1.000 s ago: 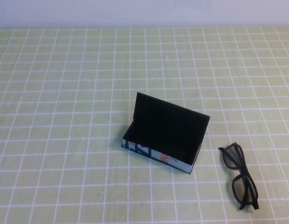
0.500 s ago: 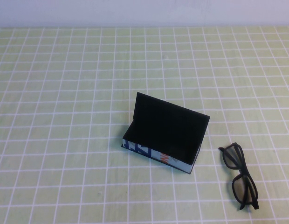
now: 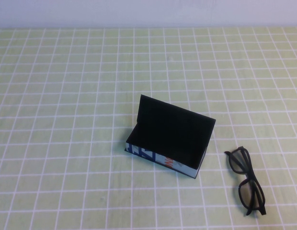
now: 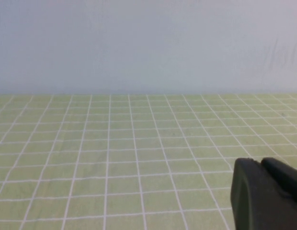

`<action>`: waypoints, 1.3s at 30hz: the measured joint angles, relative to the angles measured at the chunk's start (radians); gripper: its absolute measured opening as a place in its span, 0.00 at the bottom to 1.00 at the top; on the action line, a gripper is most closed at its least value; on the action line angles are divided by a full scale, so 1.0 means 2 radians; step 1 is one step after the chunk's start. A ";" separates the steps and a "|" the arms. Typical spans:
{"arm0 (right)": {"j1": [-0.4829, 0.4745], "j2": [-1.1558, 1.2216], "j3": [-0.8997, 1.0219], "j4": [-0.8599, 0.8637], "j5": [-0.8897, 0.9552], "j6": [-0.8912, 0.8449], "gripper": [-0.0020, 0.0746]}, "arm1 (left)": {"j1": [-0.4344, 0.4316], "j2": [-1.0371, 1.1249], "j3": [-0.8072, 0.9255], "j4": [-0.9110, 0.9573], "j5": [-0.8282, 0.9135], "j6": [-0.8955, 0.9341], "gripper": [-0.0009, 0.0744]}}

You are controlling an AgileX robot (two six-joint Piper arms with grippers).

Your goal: Take glasses out of glasses case

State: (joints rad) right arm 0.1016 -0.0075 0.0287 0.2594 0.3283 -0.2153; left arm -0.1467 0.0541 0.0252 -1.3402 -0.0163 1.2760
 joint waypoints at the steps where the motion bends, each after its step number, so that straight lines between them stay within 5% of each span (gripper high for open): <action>1: 0.000 0.000 0.000 0.000 0.000 0.000 0.00 | 0.000 0.000 0.000 0.030 0.000 -0.022 0.01; 8: 0.000 0.000 0.000 0.000 0.000 0.000 0.00 | 0.000 0.000 0.000 0.481 -0.022 -0.460 0.01; 11: 0.000 0.000 0.000 0.000 0.000 0.000 0.00 | 0.000 0.000 0.000 0.564 -0.023 -0.534 0.01; 19: 0.000 0.000 0.000 0.000 0.000 0.000 0.00 | 0.000 -0.030 0.000 0.608 0.030 -0.554 0.01; 27: 0.000 -0.001 0.000 0.000 0.000 0.000 0.00 | 0.000 -0.032 0.000 0.623 0.176 -0.554 0.01; 39: 0.000 -0.001 0.000 0.000 0.000 0.000 0.00 | 0.000 -0.032 -0.001 0.623 0.186 -0.554 0.01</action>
State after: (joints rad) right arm 0.1016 -0.0090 0.0287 0.2594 0.3283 -0.2153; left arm -0.1467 -0.0107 0.0234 -0.0935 0.3555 0.1676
